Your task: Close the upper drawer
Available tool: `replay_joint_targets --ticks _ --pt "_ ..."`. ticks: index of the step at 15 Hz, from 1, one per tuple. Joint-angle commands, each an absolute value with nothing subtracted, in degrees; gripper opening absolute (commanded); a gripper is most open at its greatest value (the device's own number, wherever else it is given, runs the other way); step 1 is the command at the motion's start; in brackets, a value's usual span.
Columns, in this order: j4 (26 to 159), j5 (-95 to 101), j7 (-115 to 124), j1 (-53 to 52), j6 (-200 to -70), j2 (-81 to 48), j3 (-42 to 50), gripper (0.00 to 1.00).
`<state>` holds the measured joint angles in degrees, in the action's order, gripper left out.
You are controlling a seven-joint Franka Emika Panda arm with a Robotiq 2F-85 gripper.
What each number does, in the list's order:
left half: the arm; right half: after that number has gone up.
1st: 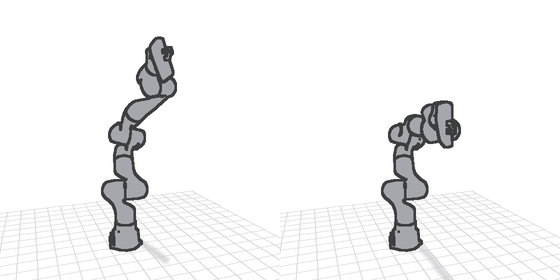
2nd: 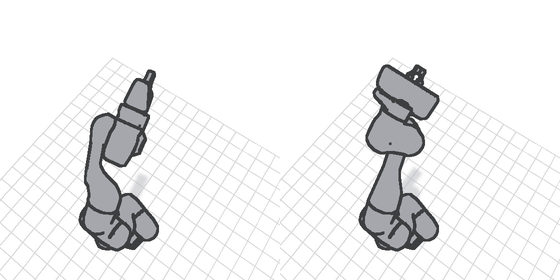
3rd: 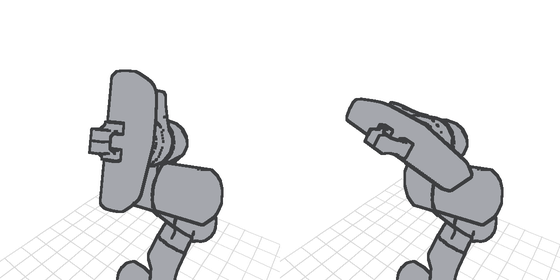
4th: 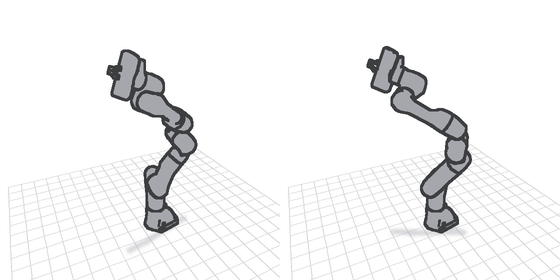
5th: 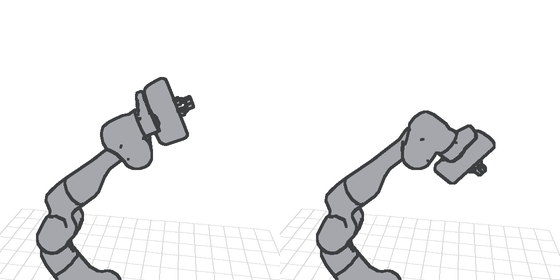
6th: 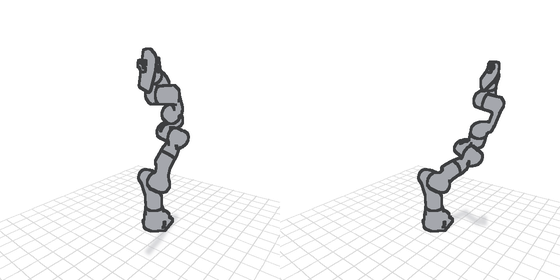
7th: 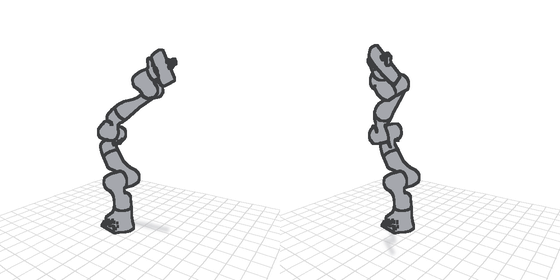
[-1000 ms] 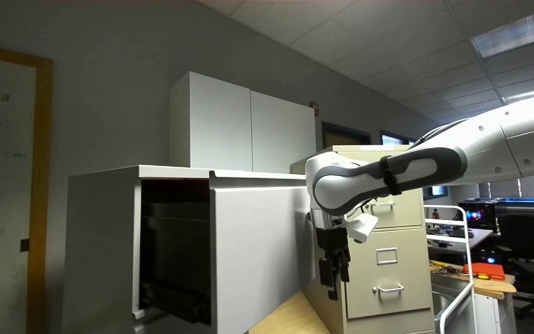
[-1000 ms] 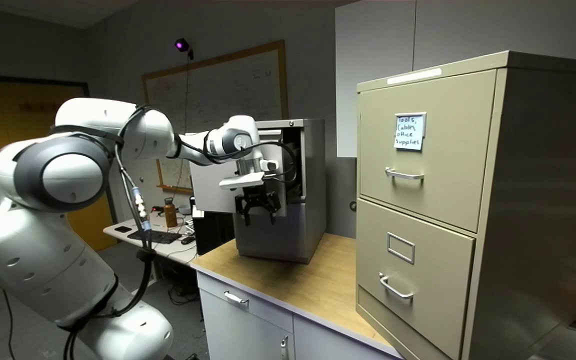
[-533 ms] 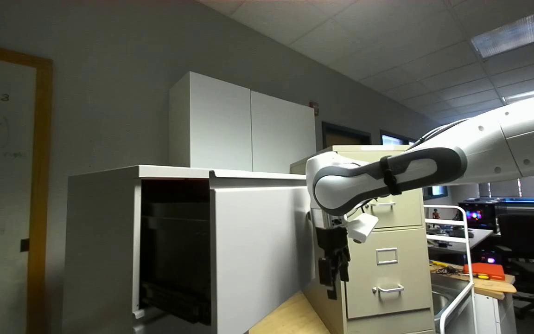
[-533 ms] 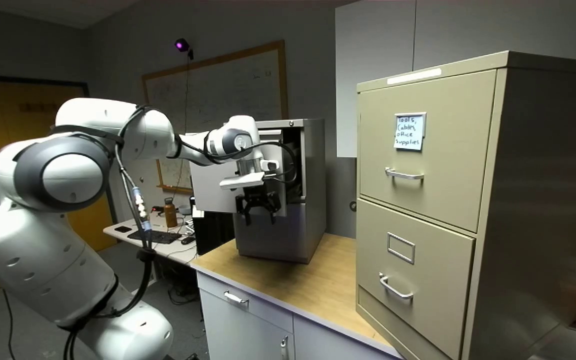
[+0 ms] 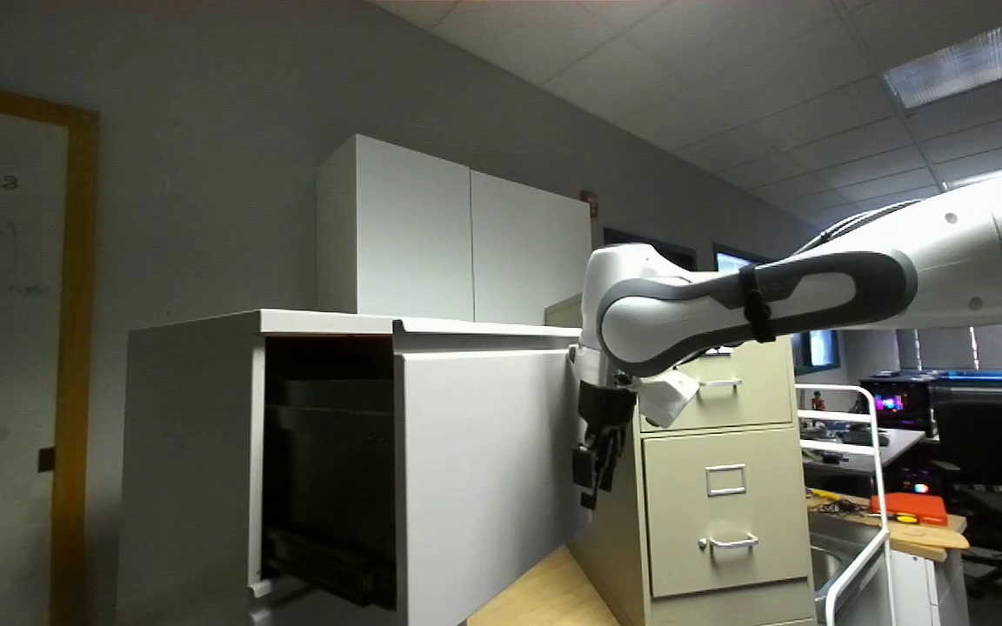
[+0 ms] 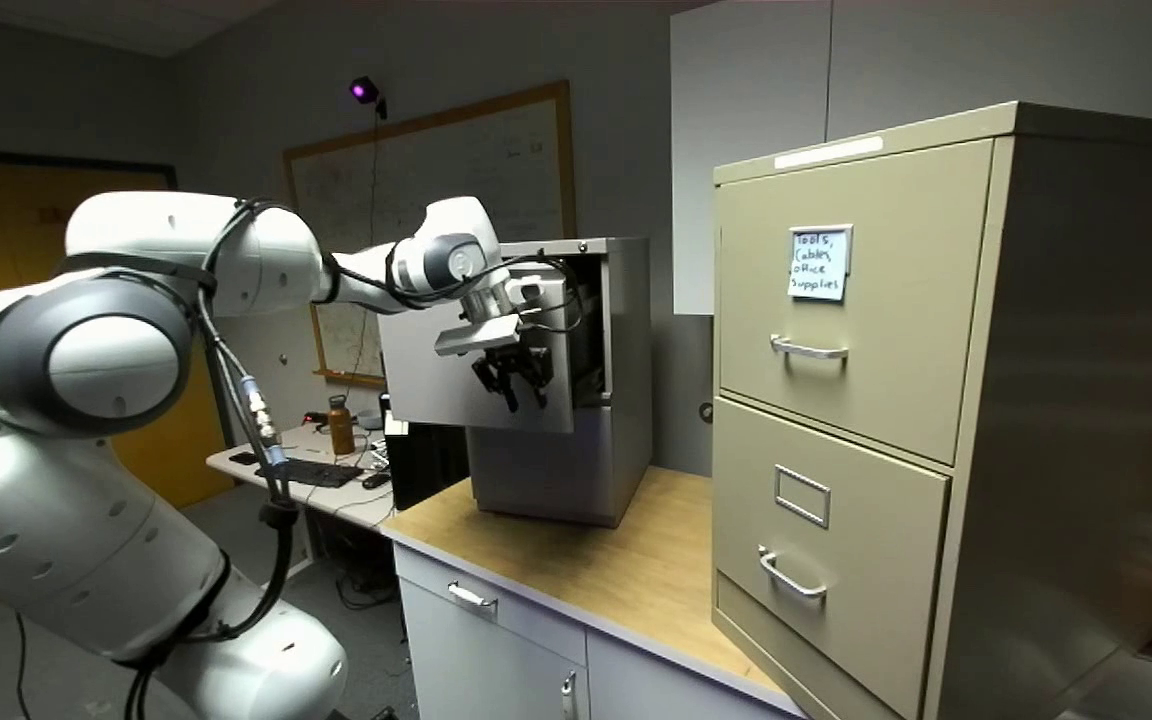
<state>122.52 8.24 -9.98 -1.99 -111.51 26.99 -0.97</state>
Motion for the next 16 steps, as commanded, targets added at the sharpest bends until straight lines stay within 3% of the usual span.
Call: replay_joint_targets --ticks 1,5,16 --pt "122.0 6.6 -9.2 -3.2 -118.4 29.2 -0.9 0.27" --pt "121.6 6.4 -10.6 -4.3 -126.6 30.3 -0.8 0.00" --pt "109.7 -4.2 -25.4 -10.1 -144.2 11.5 5.5 0.00"
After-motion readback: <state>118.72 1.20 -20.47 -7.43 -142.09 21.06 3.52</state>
